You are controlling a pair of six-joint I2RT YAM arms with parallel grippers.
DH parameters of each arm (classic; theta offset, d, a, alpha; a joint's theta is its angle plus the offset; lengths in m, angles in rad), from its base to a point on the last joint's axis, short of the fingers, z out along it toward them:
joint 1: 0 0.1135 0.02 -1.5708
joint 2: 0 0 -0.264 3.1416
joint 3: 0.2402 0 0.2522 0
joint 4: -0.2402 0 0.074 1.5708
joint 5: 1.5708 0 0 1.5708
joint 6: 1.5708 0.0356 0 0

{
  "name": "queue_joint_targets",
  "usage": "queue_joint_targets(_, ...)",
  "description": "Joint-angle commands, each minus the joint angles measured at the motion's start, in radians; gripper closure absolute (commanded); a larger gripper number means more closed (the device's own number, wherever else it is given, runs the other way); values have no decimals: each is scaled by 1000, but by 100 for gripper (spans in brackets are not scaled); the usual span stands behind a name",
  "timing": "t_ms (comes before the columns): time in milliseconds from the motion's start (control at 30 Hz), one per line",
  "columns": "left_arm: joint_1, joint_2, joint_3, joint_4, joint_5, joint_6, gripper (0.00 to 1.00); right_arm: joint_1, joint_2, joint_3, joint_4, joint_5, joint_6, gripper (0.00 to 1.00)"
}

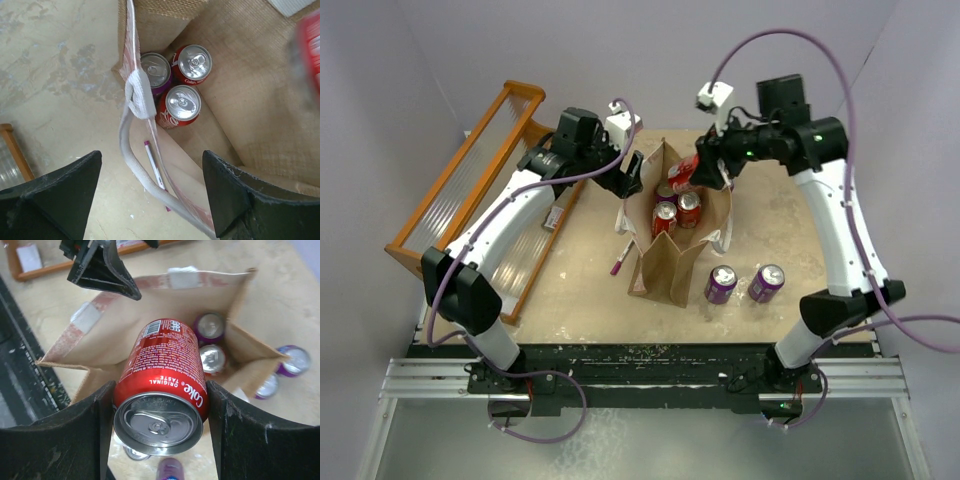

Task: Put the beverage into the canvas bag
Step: Place the drink in the canvas bag.

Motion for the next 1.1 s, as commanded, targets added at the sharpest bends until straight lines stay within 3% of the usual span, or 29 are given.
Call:
queue_joint_targets(0, 10, -101, -42, 49, 39, -42, 17, 54, 53, 6, 32, -27, -1, 100)
queue_joint_targets(500, 40, -170, -163, 103, 181, -19, 7, 177, 183, -120, -32, 65, -112, 100)
queue_joint_targets(767, 42, -222, -222, 110, 198, 33, 1, 256, 159, -268, 69, 164, -15, 100)
queue_joint_targets(1067, 74, -292, -336, 161, 237, 40, 1, 273, 166, -352, 118, 257, 83, 100)
